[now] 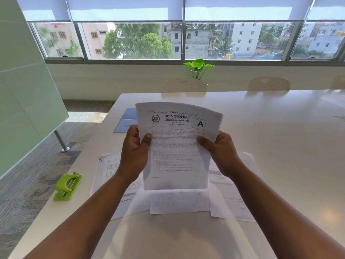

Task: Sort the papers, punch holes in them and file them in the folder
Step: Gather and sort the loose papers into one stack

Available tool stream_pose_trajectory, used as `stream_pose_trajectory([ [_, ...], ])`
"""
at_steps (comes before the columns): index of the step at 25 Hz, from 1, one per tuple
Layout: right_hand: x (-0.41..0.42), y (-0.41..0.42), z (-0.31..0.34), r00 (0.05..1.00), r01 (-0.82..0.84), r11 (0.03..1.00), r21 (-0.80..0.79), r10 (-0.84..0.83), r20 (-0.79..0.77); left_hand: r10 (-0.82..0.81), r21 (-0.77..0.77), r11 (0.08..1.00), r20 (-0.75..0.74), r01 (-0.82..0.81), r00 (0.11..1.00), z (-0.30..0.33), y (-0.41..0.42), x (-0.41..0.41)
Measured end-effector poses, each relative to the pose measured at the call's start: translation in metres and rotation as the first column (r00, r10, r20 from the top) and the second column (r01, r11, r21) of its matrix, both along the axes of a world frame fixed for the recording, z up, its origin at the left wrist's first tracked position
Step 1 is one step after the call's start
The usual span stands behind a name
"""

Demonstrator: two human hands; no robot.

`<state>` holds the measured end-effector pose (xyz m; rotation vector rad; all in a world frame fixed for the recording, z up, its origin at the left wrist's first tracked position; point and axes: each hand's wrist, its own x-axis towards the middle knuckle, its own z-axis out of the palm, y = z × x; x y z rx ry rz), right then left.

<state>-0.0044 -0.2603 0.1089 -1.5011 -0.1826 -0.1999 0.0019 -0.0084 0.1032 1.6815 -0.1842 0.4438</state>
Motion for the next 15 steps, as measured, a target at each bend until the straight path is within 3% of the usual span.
stream_pose_trajectory([
  [5,-0.005,0.005,-0.016,0.998,-0.016,0.991,-0.135,0.008,-0.06,0.034,-0.069,0.997,-0.036,-0.036,0.999,-0.009,-0.001,-0.006],
  [11,-0.005,0.006,-0.007,0.999,0.049,0.994,-0.099,-0.046,0.025,-0.099,-0.099,0.991,-0.14,0.086,0.985,-0.004,0.006,-0.003],
  [15,-0.009,0.007,-0.017,1.0,0.021,0.987,-0.158,-0.019,0.014,0.093,0.007,0.996,-0.034,-0.093,0.995,-0.007,-0.003,-0.011],
])
